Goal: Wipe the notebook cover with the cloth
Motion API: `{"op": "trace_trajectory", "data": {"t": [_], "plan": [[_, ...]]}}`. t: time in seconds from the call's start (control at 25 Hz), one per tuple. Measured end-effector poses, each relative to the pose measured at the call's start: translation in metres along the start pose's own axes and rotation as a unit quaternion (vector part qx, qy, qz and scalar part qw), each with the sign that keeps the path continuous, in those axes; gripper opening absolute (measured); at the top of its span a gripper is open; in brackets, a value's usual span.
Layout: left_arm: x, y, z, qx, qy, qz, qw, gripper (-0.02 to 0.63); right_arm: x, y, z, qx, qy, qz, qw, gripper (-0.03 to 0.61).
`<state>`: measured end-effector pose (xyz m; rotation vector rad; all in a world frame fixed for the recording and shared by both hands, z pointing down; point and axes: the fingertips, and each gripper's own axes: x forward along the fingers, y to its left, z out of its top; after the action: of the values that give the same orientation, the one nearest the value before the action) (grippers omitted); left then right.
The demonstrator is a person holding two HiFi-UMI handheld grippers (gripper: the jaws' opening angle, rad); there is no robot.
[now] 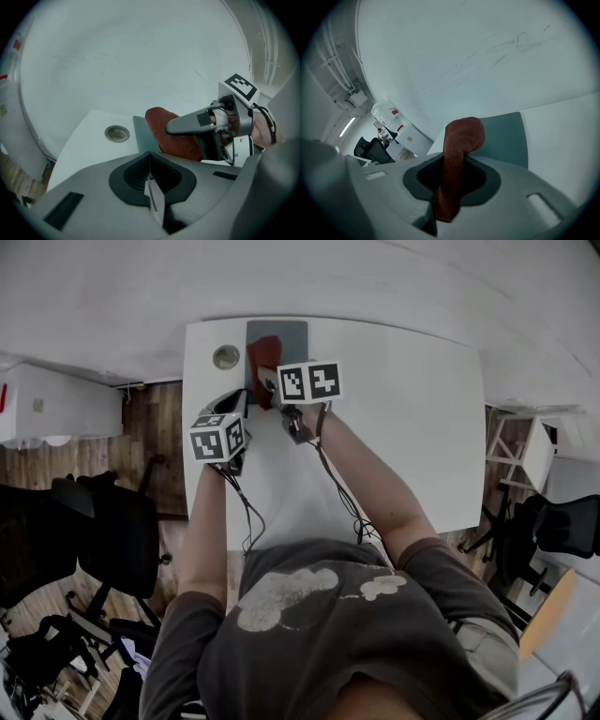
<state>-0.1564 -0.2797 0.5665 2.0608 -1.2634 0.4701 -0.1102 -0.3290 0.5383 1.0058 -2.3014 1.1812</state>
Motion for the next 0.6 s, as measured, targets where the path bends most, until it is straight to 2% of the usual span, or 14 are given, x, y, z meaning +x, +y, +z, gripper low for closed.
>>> {"op": "trace_trajectory", "data": {"t": [0.2, 0.6], "plan": [[-0.006, 0.009, -0.004, -0.021, 0.001, 0.004, 0.9998, -0.006, 0.015, 0.013, -0.017, -0.001, 0.021, 0.009, 1.000, 0.081], [-0.006, 0.011, -0.009, -0.030, 0.010, 0.004, 0.9995, -0.006, 0.027, 0.016, -0.039, -0.026, 0.056, 0.001, 0.998, 0.081]]}}
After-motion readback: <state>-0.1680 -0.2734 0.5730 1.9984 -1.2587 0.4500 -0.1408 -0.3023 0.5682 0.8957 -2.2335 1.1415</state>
